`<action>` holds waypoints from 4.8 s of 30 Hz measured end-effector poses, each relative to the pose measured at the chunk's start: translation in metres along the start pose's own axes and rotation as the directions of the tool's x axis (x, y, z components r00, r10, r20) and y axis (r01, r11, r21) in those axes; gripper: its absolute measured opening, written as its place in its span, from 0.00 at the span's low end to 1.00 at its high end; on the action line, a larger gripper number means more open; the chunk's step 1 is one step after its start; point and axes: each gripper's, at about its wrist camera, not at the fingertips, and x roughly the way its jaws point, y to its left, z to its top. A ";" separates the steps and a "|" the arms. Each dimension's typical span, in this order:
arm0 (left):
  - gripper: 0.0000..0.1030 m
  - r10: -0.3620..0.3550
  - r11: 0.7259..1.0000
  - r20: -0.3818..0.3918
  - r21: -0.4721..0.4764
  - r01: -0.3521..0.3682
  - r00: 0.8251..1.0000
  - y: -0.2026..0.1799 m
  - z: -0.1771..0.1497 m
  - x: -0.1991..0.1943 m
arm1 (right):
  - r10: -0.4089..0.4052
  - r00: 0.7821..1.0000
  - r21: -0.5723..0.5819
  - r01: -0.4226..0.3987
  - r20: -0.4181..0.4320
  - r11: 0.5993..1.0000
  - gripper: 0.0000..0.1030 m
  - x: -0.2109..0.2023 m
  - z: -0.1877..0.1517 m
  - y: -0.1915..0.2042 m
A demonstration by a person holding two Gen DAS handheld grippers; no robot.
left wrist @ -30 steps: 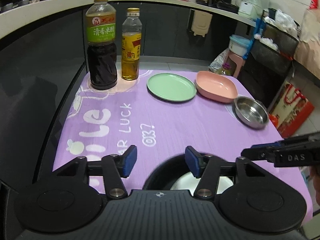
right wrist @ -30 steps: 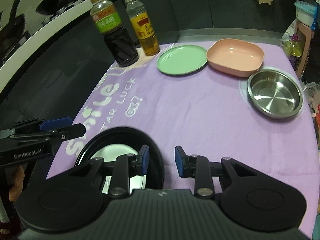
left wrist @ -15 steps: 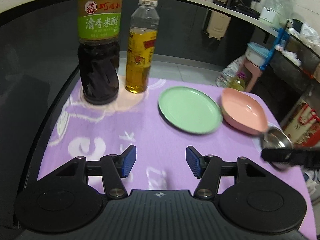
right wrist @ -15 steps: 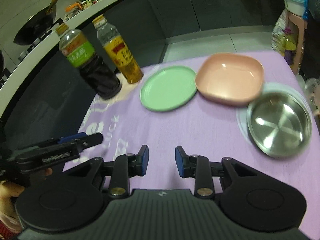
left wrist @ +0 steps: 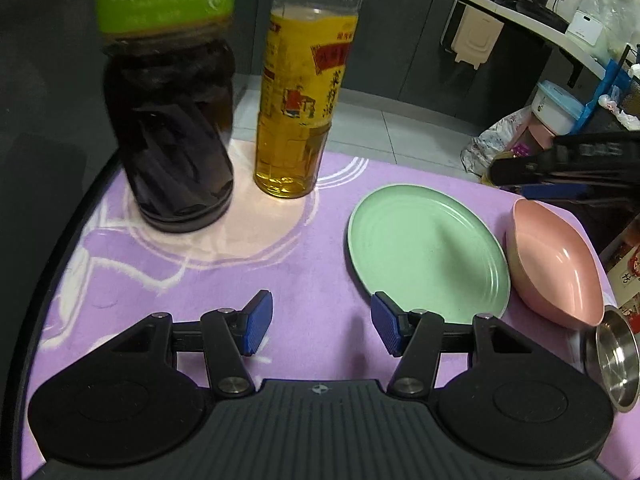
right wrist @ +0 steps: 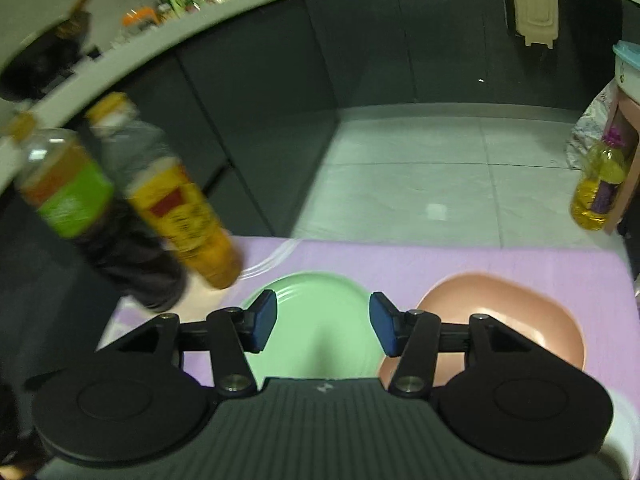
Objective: Organize plates and bowls
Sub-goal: 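Move both tools toward the green plate beside the bottles, then close both tools on the rim of the green plate, then carry the green plate with both tools and lower it onto the bowl stack, then open both tools and move them toward the pink square dish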
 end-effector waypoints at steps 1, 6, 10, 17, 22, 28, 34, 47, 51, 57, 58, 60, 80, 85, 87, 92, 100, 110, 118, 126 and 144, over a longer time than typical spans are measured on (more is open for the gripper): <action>0.50 -0.004 1.000 -0.002 0.000 0.004 1.000 0.000 0.001 0.002 | -0.008 1.000 -0.013 0.008 -0.011 1.000 0.52 0.008 0.003 -0.002; 0.50 -0.003 1.000 -0.010 0.016 0.003 1.000 -0.004 -0.001 0.010 | -0.022 0.999 -0.043 0.020 -0.050 0.999 0.52 0.031 0.003 -0.005; 0.50 -0.006 1.000 -0.006 0.008 0.006 1.000 -0.004 0.000 0.014 | -0.040 0.996 -0.062 0.036 -0.075 0.997 0.52 0.042 0.002 -0.006; 0.50 -0.030 1.000 -0.014 -0.008 0.030 0.999 -0.004 0.001 0.017 | -0.056 0.989 -0.054 0.049 -0.134 0.997 0.52 0.057 0.001 -0.011; 0.50 -0.035 0.999 -0.002 0.001 0.035 0.999 -0.008 -0.001 0.018 | -0.061 0.987 -0.095 0.046 -0.151 0.994 0.48 0.061 -0.004 -0.004; 0.27 -0.027 0.996 0.007 0.080 0.026 1.000 -0.017 -0.009 0.012 | -0.088 0.986 -0.123 0.071 -0.142 0.990 0.16 0.053 -0.011 0.009; 0.27 -0.014 0.999 0.014 0.048 0.013 1.000 0.007 -0.016 -0.016 | -0.037 0.991 -0.120 0.021 -0.131 0.993 0.15 0.025 -0.026 0.026; 0.27 0.061 0.998 0.101 0.028 -0.064 0.993 0.053 -0.046 -0.103 | 0.095 0.976 -0.149 -0.125 -0.194 0.981 0.16 -0.025 -0.088 0.095; 0.27 0.067 0.997 0.097 0.039 -0.071 0.993 0.059 -0.058 -0.115 | 0.106 0.974 -0.145 -0.136 -0.203 0.980 0.16 -0.032 -0.101 0.107; 0.27 0.042 0.999 0.091 0.016 -0.044 0.995 0.070 -0.071 -0.121 | 0.096 0.971 -0.150 -0.131 -0.219 0.980 0.16 -0.040 -0.115 0.120; 0.27 0.043 0.999 0.090 0.015 -0.045 0.995 0.070 -0.072 -0.121 | 0.094 0.970 -0.151 -0.130 -0.223 0.980 0.16 -0.041 -0.117 0.120; 0.27 0.045 0.999 0.088 0.015 -0.046 0.995 0.072 -0.075 -0.122 | 0.089 0.969 -0.151 -0.126 -0.230 0.980 0.16 -0.042 -0.121 0.122; 0.27 0.053 0.998 0.039 -0.019 -0.052 0.998 0.094 -0.090 -0.102 | 0.068 0.960 -0.180 -0.121 -0.273 0.976 0.16 -0.022 -0.127 0.139; 0.27 0.053 0.998 0.033 -0.022 -0.052 0.998 0.095 -0.089 -0.099 | 0.066 0.958 -0.177 -0.119 -0.278 0.977 0.16 -0.019 -0.128 0.138; 0.27 0.053 0.998 0.031 -0.020 -0.052 0.998 0.095 -0.090 -0.097 | 0.065 0.958 -0.176 -0.118 -0.280 0.977 0.16 -0.019 -0.128 0.137; 0.28 0.044 0.999 0.011 -0.023 -0.043 0.999 0.097 -0.091 -0.091 | 0.069 0.955 -0.169 -0.122 -0.289 0.978 0.16 -0.016 -0.128 0.137; 0.35 0.049 0.999 0.022 -0.018 -0.049 0.999 0.098 -0.092 -0.094 | 0.065 0.958 -0.165 -0.115 -0.280 0.980 0.16 -0.016 -0.129 0.133; 0.37 0.057 0.998 0.073 -0.041 -0.054 0.996 0.098 -0.086 -0.116 | 0.067 0.965 -0.149 -0.108 -0.255 0.983 0.16 -0.033 -0.124 0.119; 0.37 0.014 1.000 0.110 0.004 -0.015 0.994 0.069 -0.079 -0.132 | 0.062 0.973 -0.109 -0.088 -0.221 0.990 0.16 -0.054 -0.121 0.094; 0.38 -0.040 0.997 0.095 0.063 0.035 0.995 0.025 -0.073 -0.131 | 0.048 0.987 -0.038 -0.054 -0.153 0.998 0.17 -0.089 -0.118 0.052; 0.38 -0.113 0.985 0.053 0.141 0.105 0.992 -0.073 -0.040 -0.083 | -0.097 0.994 0.246 0.083 0.045 0.966 0.28 -0.124 -0.079 -0.088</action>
